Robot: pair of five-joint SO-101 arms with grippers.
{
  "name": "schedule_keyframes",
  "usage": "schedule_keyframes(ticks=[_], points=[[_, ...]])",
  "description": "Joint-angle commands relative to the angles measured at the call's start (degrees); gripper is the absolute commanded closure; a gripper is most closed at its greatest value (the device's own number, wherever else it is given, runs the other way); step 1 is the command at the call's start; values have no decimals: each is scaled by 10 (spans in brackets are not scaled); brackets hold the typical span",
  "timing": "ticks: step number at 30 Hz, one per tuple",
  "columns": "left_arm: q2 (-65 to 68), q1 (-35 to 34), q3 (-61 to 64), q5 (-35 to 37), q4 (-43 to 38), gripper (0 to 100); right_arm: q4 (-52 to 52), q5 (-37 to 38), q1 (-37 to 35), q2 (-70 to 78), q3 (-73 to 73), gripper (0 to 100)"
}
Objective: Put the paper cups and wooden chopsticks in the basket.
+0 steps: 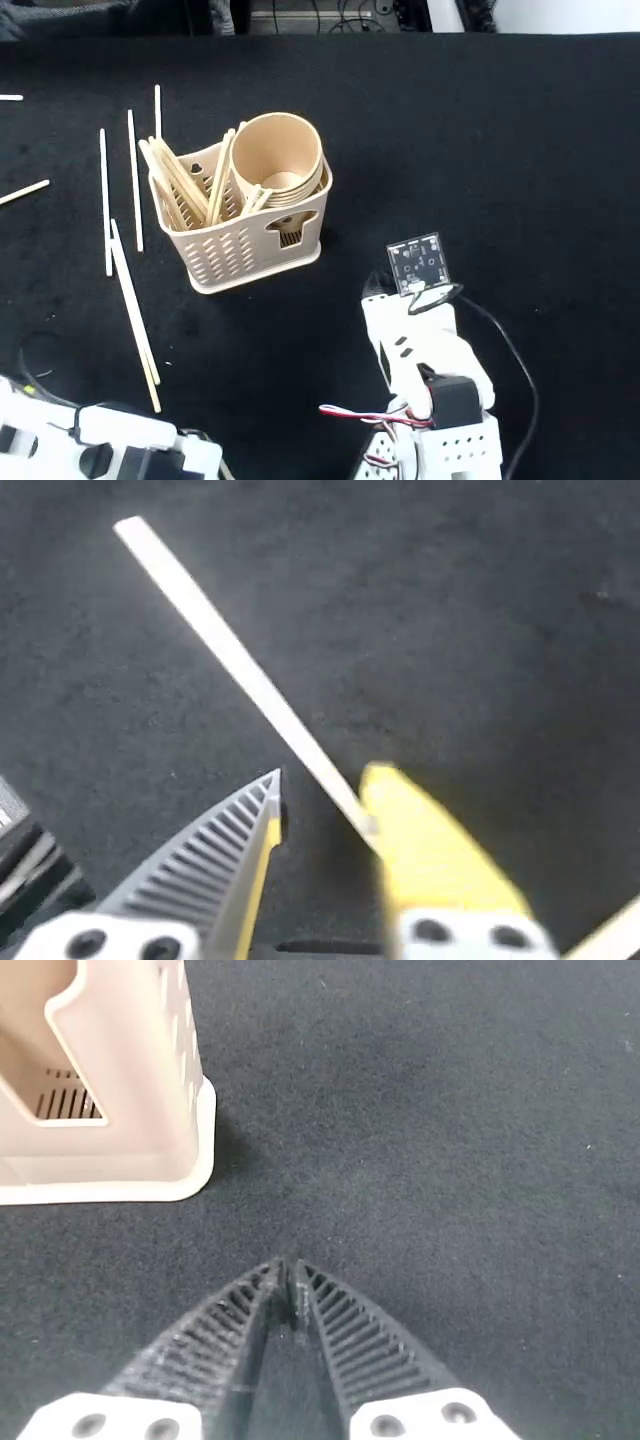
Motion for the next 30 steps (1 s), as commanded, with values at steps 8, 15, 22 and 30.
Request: schedule_keyframes(ticks=[8, 15, 22, 30], points=[[0, -22, 15, 59, -87, 771, 3, 1, 4, -51, -8, 985], [10, -4, -142, 136, 54, 768, 4, 1, 4, -51, -8, 985], [221, -16, -189, 140, 6, 768, 4, 1, 4, -51, -8, 985], [542, -29, -304, 134, -49, 773, 4, 1, 3, -51, -8, 985]])
